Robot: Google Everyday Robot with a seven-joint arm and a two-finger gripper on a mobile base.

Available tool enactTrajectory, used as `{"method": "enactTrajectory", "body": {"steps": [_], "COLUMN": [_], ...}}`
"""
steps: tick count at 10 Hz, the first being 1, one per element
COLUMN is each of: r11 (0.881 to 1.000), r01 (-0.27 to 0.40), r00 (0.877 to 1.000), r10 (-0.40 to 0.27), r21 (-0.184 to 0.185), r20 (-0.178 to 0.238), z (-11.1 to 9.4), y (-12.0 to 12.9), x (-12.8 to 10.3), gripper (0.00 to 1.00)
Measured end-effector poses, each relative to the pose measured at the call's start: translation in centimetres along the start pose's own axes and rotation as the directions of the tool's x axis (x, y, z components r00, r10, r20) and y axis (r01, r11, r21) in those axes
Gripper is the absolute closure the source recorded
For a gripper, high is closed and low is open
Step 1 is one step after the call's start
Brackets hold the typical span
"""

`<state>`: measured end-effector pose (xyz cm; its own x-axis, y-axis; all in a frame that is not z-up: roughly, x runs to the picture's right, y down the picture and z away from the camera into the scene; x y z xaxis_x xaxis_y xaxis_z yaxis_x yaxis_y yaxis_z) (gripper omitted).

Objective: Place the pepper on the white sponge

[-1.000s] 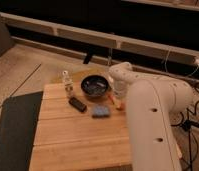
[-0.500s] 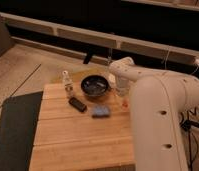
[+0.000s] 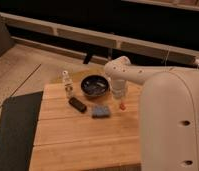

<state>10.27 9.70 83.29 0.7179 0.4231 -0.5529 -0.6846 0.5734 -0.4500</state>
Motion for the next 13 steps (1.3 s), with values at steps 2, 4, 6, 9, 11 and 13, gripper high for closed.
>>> {"method": "enactTrajectory", "body": {"steps": [2, 4, 6, 9, 11, 13], "r11": [0.999, 0.995, 0.989, 0.977, 0.973, 0.972], "r01": [0.048, 0.102, 0.146, 0.21, 0.229, 0.235], "r00": [0.999, 0.995, 0.989, 0.977, 0.973, 0.971], "r10": [-0.048, -0.102, -0.147, -0.211, -0.23, -0.235], "r21": [0.003, -0.024, -0.036, -0.04, -0.028, -0.014], "r20": [0.005, 0.002, -0.006, -0.014, -0.024, -0.033], "z": [0.4, 1.6, 2.5, 3.3, 3.6, 3.6], "y": [1.6, 4.2, 5.8, 7.7, 7.6, 7.0], "x": [-1.5, -3.1, -4.0, -5.0, -5.2, -5.1], "gripper": [1.0, 1.0, 1.0, 0.92, 0.69, 0.52]}}
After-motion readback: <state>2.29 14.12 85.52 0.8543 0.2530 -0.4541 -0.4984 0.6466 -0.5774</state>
